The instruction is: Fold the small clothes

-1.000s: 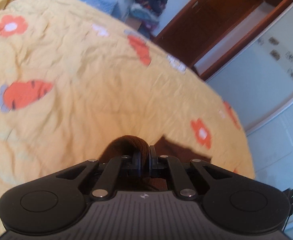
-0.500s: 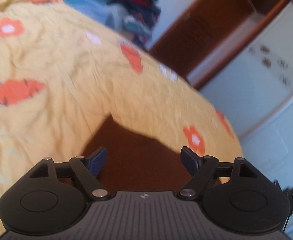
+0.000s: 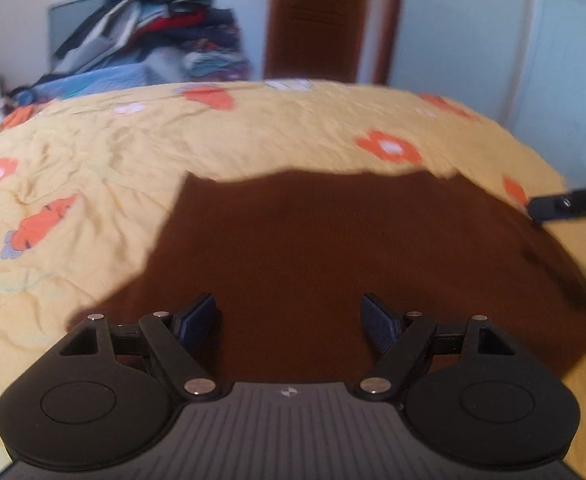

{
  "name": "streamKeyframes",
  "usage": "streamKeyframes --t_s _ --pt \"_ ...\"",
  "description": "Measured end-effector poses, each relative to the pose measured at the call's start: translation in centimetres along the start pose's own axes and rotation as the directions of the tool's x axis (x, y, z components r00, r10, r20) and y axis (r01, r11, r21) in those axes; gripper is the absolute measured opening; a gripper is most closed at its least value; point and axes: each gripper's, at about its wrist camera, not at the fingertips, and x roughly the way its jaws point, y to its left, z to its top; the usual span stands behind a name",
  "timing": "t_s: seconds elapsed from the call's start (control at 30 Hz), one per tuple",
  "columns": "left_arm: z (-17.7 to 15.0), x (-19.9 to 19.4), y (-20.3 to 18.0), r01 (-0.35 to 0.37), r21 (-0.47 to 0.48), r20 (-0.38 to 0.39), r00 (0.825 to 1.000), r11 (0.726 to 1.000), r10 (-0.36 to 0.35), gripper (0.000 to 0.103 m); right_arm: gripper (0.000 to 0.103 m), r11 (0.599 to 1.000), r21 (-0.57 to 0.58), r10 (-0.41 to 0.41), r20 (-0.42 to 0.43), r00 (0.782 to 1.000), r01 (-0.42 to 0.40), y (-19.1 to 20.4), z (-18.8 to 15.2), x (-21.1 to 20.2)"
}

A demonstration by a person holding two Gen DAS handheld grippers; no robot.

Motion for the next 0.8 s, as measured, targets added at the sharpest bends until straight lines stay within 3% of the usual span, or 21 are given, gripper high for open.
streamKeyframes --t_s 0.07,0.13,0.23,0.27,0.33,0.4,0.47,0.53,0.57,0.63,0.67,0.73,0.77,0.8 --pt "-1.1 1.0 -1.5 -0.054 0.064 0.024 0.998 0.996 0.053 0.086 0.087 0.993 -0.115 -0.045 -0.081 0.996 0.035 1.5 -1.3 2.6" --pt "-1.4 1.4 -1.5 -0.06 0.059 0.057 0.997 0.996 0.057 0.09 0.091 0.975 -0.212 -0.071 -0.018 0.997 0.065 1.3 -1.5 4.0" --pt "-0.4 0.7 -1.0 -0.08 0.014 0.019 0.997 0.997 0.079 0.09 0.089 0.992 -0.099 -0.08 -0.021 0.997 0.078 0.2 0.6 4.7" --pt "-0.4 0.0 -0.9 -0.098 0.012 0.019 0.995 0.995 0.098 0.09 0.085 0.992 -0.076 -0.102 -0.041 0.994 0.098 0.4 1.1 4.5" --pt "-1.4 -2.6 -0.3 -0.115 -0.024 0.046 0.992 0.993 0.116 0.09 0.087 0.988 -0.076 -0.138 -0.05 0.989 0.134 1.5 1.0 2.9" --pt "-2.9 -5.2 1.1 -0.099 -0.124 0.057 0.993 0.987 0.107 0.09 0.103 0.991 -0.071 -0.111 -0.006 0.994 0.11 2.3 -0.4 -0.3" --pt "-4.6 -7.1 3.1 -0.084 -0.264 0.032 0.995 0.961 0.096 0.09 0.103 0.995 -0.001 -0.1 0.004 0.995 0.1 1.0 -2.4 -3.3" --pt "-6.4 -7.9 5.5 -0.026 -0.443 -0.004 1.0 0.896 0.027 0.09 0.103 0.986 0.122 -0.111 -0.018 0.994 0.112 -1.1 -4.5 -5.4" --pt "-7.2 -7.9 6.6 0.015 -0.527 -0.015 1.0 0.85 -0.026 0.09 0.103 0.976 0.186 -0.113 -0.03 0.993 0.117 -2.3 -5.6 -6.3" --pt "-8.5 -8.2 8.7 0.124 -0.66 0.055 0.992 0.741 -0.117 0.09 0.103 0.935 0.339 -0.088 -0.051 0.995 0.1 -4.5 -7.6 -7.4" --pt "-8.7 -7.8 9.5 0.18 -0.709 0.079 0.981 0.682 -0.176 0.09 0.103 0.914 0.401 -0.052 -0.018 0.998 0.055 -5.2 -8.6 -7.8" --pt "-8.8 -6.2 10.7 0.288 -0.793 0.128 0.94 0.537 -0.316 0.089 0.102 0.867 0.494 0.066 0.015 0.998 -0.065 -5.8 -9.6 -7.7" --pt "-8.8 -5.4 10.8 0.311 -0.81 0.142 0.927 0.496 -0.348 0.089 0.101 0.843 0.528 0.104 0.026 0.994 -0.102 -5.9 -9.7 -7.3" --pt "-8.4 -4.9 10.7 0.312 -0.811 0.148 0.928 0.495 -0.342 0.087 0.098 0.826 0.548 0.141 0.029 0.99 -0.134 -6.0 -9.7 -6.7"
